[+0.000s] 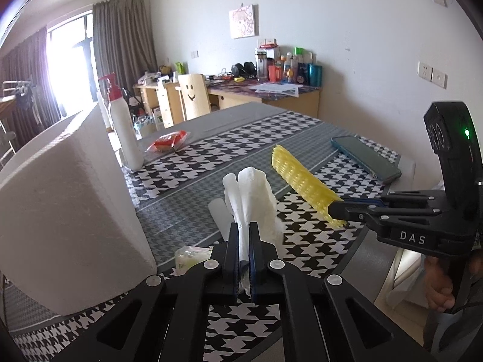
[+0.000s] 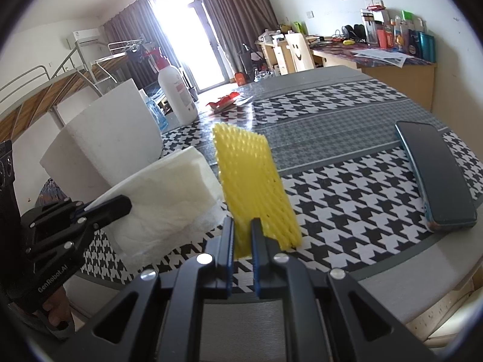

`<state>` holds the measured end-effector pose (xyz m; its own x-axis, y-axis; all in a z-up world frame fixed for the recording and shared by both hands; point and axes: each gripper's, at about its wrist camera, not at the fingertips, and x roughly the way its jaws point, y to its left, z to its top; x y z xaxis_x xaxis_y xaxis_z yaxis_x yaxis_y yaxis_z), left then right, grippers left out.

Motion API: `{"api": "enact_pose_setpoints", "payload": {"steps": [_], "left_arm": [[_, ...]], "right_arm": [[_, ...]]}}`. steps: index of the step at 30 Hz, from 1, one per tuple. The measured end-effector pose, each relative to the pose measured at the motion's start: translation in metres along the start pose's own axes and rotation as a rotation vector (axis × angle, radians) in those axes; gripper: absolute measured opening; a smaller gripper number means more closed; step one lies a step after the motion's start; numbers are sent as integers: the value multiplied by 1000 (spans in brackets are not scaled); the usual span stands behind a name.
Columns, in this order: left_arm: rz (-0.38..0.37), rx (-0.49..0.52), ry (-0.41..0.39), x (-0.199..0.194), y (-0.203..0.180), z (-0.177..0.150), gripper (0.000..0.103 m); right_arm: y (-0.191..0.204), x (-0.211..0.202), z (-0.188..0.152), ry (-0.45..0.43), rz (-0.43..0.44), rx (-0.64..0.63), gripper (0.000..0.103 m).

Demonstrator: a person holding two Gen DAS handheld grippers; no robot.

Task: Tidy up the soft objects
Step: 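Grasp the white tissue with the left tool while the right tool holds the yellow sleeve, then carry the white tissue and yellow sleeve toward the white foam box with both tools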

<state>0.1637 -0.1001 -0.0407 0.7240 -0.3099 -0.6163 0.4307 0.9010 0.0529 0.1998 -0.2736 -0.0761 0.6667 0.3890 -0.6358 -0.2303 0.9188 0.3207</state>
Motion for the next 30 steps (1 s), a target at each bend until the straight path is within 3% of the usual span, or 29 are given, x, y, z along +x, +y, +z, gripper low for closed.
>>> {"api": "enact_pose_setpoints", "payload": {"steps": [13, 30], "left_arm": [[7, -53, -81, -26, 19, 8, 5], [31, -86, -115, -40, 29, 11, 5]], "right_arm": [[19, -14, 4, -46, -9, -40, 13], [39, -27, 11, -93, -17, -82, 13]]}}
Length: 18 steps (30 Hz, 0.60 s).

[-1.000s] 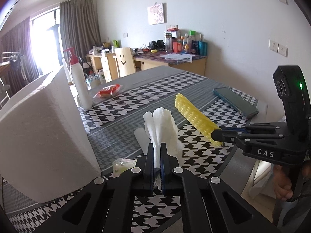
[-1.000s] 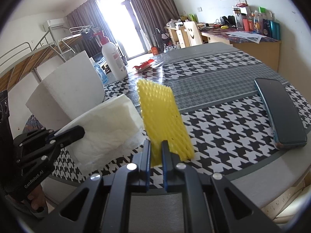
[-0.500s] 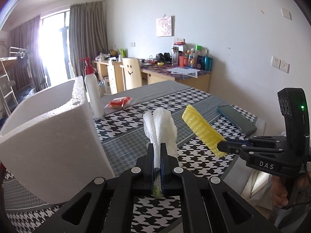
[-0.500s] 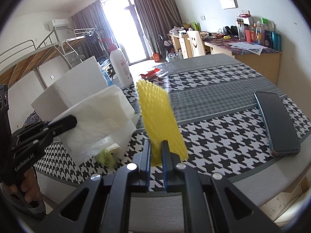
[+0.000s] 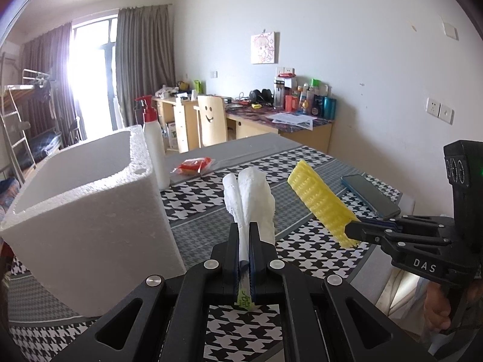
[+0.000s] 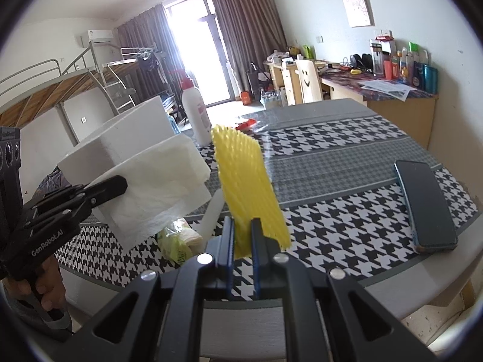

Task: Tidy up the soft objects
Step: 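Carry the white tissue and yellow sleeve toward the white foam box with both tools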

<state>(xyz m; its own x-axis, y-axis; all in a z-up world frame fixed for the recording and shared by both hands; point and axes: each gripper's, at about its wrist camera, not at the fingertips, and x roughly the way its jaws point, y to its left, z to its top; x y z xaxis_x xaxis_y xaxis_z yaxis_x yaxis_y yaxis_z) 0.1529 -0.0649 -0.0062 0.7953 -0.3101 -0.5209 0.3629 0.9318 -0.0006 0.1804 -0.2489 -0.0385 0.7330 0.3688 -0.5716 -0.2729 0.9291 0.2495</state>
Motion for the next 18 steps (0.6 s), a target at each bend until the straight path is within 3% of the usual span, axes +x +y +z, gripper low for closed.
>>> {"api": "enact_pose_setpoints", "payload": {"steps": [18], "left_arm": [[28, 31, -87, -18, -5, 24, 5]], "right_arm": [[19, -17, 19, -80, 1, -34, 13]]}}
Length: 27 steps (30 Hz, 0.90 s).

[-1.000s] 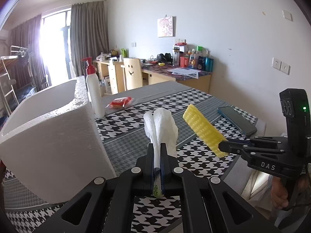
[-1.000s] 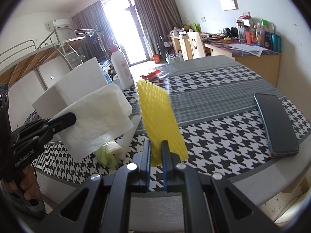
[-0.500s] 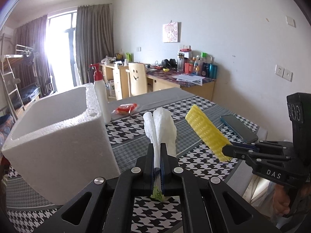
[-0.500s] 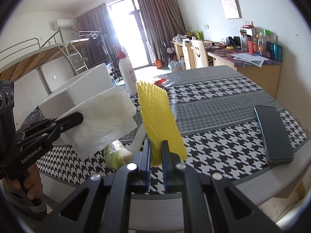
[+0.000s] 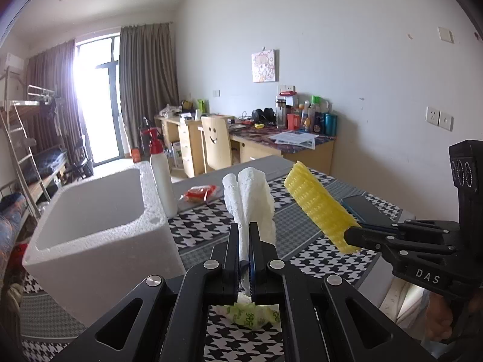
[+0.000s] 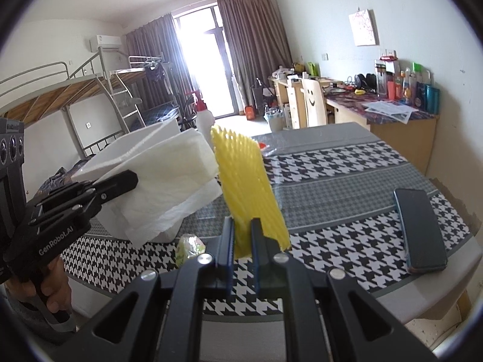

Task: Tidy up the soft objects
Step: 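Carry the white tissue and yellow sleeve toward the white foam box with both tools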

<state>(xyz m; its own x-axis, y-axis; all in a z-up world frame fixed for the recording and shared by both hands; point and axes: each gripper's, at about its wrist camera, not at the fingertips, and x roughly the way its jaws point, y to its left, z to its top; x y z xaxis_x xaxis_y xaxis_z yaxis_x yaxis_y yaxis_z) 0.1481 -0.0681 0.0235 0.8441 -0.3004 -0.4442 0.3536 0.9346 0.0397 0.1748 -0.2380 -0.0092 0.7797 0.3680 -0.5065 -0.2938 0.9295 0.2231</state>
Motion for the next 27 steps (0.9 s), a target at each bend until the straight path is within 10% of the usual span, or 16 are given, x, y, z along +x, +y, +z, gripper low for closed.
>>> {"api": "enact_pose_setpoints", "payload": {"steps": [27], "left_arm": [[46, 20, -78, -11, 2, 31, 5]], "right_arm": [[5, -16, 28, -103, 1, -11, 13]]}}
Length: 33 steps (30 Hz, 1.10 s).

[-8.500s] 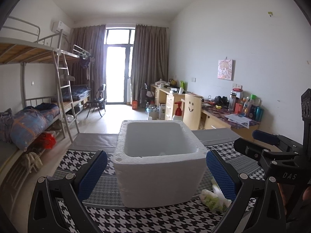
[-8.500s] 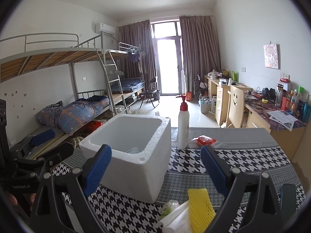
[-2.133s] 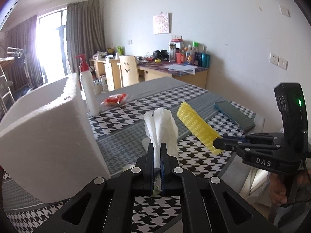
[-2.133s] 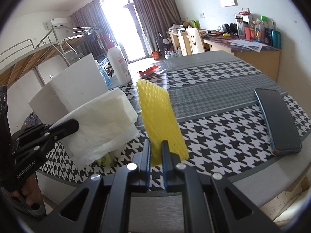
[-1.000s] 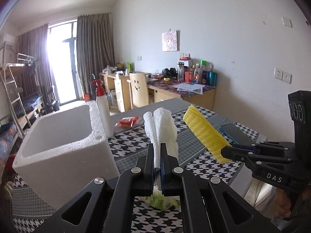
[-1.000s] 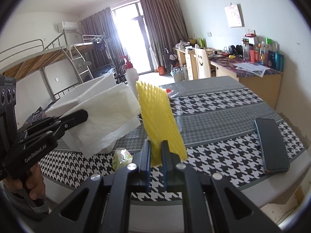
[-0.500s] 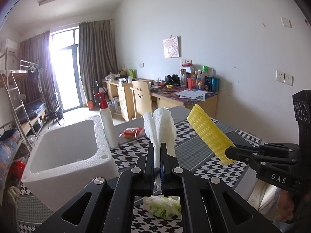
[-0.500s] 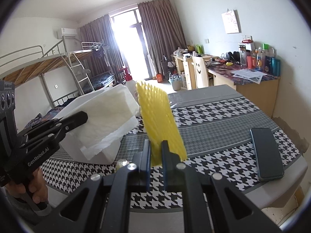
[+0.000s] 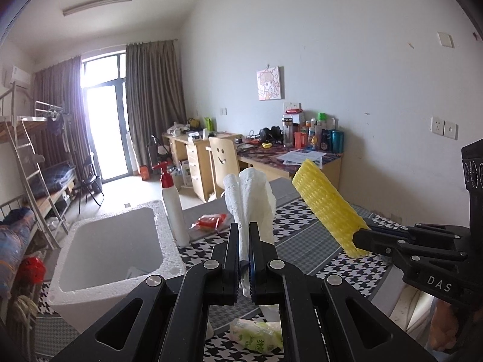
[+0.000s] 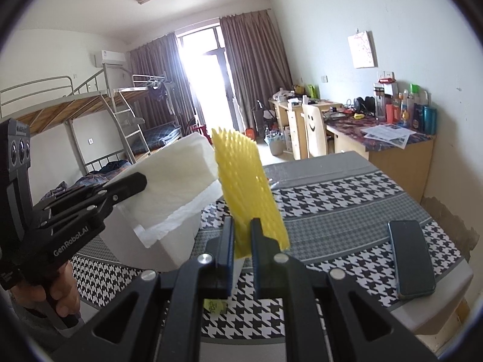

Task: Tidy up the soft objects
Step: 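Carry the white tissue and yellow sleeve toward the white foam box with both tools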

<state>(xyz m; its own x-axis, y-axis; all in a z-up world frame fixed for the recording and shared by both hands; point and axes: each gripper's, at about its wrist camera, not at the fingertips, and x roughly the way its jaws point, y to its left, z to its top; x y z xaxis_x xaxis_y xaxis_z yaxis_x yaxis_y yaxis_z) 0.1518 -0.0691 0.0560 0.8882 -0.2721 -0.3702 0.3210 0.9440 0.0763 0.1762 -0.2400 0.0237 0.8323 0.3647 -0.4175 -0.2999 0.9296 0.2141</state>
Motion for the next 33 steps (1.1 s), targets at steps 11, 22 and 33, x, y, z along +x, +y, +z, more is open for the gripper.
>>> {"api": "enact_pose_setpoints", "payload": {"steps": [11, 22, 33], "left_arm": [[43, 1, -35, 0, 12, 12, 5], [115, -18, -59, -5, 25, 20, 5], [169, -59, -90, -6, 46, 29, 5]], "right_arm": [[4, 8, 13, -15, 4, -11, 13], [17, 19, 26, -27, 58, -27, 13], [28, 25, 36, -38, 110, -59, 13]]}}
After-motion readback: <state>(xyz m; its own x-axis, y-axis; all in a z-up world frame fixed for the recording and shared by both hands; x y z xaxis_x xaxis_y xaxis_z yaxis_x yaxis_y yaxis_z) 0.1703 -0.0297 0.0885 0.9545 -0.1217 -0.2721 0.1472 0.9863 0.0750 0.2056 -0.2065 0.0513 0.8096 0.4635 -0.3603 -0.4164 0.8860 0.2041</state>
